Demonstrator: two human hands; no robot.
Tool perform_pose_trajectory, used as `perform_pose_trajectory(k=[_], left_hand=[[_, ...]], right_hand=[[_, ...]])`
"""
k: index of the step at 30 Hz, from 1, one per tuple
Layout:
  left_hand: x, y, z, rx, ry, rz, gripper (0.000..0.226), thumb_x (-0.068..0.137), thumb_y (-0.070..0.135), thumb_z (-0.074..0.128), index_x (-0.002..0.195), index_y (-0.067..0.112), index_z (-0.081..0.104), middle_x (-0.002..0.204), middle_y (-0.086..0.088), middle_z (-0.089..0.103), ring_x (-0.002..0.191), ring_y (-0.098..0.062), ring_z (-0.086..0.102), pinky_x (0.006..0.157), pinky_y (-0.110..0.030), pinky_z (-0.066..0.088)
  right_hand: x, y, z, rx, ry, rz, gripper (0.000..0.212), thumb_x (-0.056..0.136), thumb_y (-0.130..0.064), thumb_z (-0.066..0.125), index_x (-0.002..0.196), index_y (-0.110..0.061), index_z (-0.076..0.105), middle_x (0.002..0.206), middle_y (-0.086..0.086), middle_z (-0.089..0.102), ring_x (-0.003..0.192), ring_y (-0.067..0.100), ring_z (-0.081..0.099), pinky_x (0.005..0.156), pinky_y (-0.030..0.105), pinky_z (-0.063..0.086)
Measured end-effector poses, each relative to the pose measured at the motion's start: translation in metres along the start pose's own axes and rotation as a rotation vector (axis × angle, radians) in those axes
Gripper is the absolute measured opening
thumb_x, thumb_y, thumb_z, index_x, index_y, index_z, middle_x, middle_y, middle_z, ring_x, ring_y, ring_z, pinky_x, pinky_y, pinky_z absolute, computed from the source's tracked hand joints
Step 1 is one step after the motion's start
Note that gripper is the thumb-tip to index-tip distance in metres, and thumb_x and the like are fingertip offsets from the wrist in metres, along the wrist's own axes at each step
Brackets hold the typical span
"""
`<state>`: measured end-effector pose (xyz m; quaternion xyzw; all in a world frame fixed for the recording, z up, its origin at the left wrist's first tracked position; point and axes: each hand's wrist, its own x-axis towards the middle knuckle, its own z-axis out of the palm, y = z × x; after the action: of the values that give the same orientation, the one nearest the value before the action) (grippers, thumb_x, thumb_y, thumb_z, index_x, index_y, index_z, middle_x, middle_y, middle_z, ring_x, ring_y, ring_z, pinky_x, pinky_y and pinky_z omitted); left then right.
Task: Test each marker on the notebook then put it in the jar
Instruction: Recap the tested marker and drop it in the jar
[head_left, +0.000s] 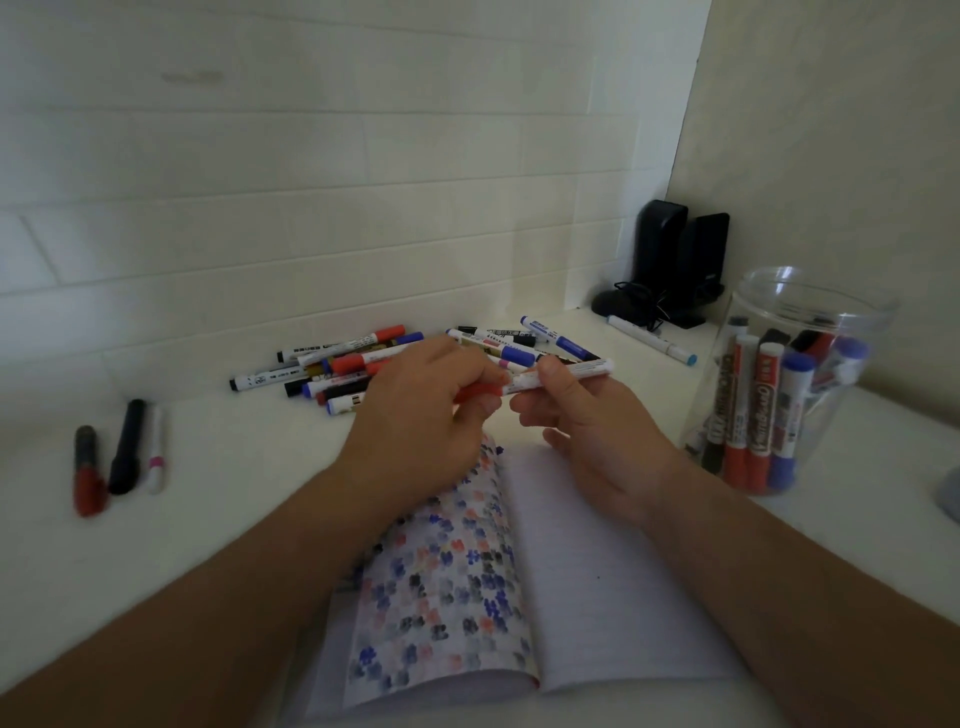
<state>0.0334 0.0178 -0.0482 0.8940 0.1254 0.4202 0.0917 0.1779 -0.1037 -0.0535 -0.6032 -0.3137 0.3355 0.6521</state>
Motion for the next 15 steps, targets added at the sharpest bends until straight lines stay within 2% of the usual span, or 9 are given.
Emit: perform_pose_trajectory(k=[3, 6, 8, 10, 11, 13, 15], left_hand=[[0.001, 0.004, -0.005, 0.114, -0.176, 0.042, 0.017, 0.094, 0.027, 0.066, 0.110, 0.030, 0.061, 0.088, 0.018, 0.053, 0.078, -0.004, 0.050, 0.071, -0.025, 0.039], [0.005, -0.001, -0.020, 0.103, -0.267, -0.029, 0.019, 0.099, 0.031, 0.058, 0.116, 0.039, 0.058, 0.085, 0.018, 0.063, 0.074, -0.003, 0.057, 0.066, -0.028, 0.048], [0.002, -0.013, -0.035, 0.131, -0.261, -0.126, 0.019, 0.102, 0.028, 0.055, 0.112, 0.042, 0.062, 0.083, 0.015, 0.065, 0.070, -0.002, 0.057, 0.063, -0.026, 0.045], [-0.010, -0.031, -0.054, 0.216, -0.239, -0.242, 0.021, 0.102, 0.026, 0.055, 0.111, 0.040, 0.069, 0.086, 0.014, 0.066, 0.072, -0.001, 0.055, 0.063, -0.024, 0.042], [-0.019, -0.041, -0.064, 0.259, -0.232, -0.310, 0.021, 0.102, 0.026, 0.056, 0.111, 0.038, 0.071, 0.086, 0.012, 0.067, 0.071, -0.001, 0.055, 0.063, -0.024, 0.041], [-0.039, -0.056, -0.083, 0.353, -0.251, -0.434, 0.019, 0.100, 0.027, 0.058, 0.106, 0.037, 0.073, 0.082, 0.009, 0.066, 0.070, -0.004, 0.056, 0.064, -0.028, 0.040], [-0.056, -0.067, -0.098, 0.427, -0.296, -0.526, 0.017, 0.099, 0.029, 0.058, 0.102, 0.039, 0.071, 0.086, 0.006, 0.068, 0.072, -0.012, 0.060, 0.068, -0.028, 0.041]], right_hand=[[-0.005, 0.000, 0.002, -0.071, -0.014, -0.100, 0.030, 0.104, -0.039, 0.056, 0.097, -0.020, 0.078, 0.086, -0.005, 0.078, 0.081, 0.003, 0.065, 0.077, 0.019, 0.046], [-0.008, 0.001, 0.004, -0.263, -0.024, -0.172, 0.021, 0.103, -0.036, 0.063, 0.117, -0.025, 0.074, 0.092, -0.011, 0.080, 0.083, -0.007, 0.068, 0.068, 0.009, 0.047], [-0.011, 0.004, 0.003, -0.483, -0.050, -0.226, 0.036, 0.097, -0.036, 0.072, 0.131, -0.035, 0.063, 0.098, -0.017, 0.078, 0.092, -0.004, 0.069, 0.077, 0.014, 0.049], [-0.016, 0.006, 0.005, -0.845, -0.201, -0.295, 0.038, 0.094, -0.044, 0.073, 0.130, -0.044, 0.062, 0.108, -0.022, 0.070, 0.103, -0.002, 0.060, 0.091, 0.024, 0.049], [-0.019, 0.006, 0.009, -1.009, -0.321, -0.314, 0.036, 0.093, -0.051, 0.070, 0.129, -0.045, 0.064, 0.116, -0.023, 0.064, 0.109, 0.000, 0.053, 0.097, 0.030, 0.047], [-0.025, 0.005, 0.015, -1.225, -0.509, -0.303, 0.048, 0.091, -0.070, 0.059, 0.132, -0.046, 0.062, 0.132, -0.021, 0.050, 0.122, 0.005, 0.040, 0.107, 0.039, 0.042], [-0.028, 0.003, 0.022, -1.333, -0.567, -0.269, 0.062, 0.089, -0.080, 0.048, 0.143, -0.050, 0.052, 0.146, -0.021, 0.039, 0.133, 0.009, 0.031, 0.111, 0.044, 0.036]])
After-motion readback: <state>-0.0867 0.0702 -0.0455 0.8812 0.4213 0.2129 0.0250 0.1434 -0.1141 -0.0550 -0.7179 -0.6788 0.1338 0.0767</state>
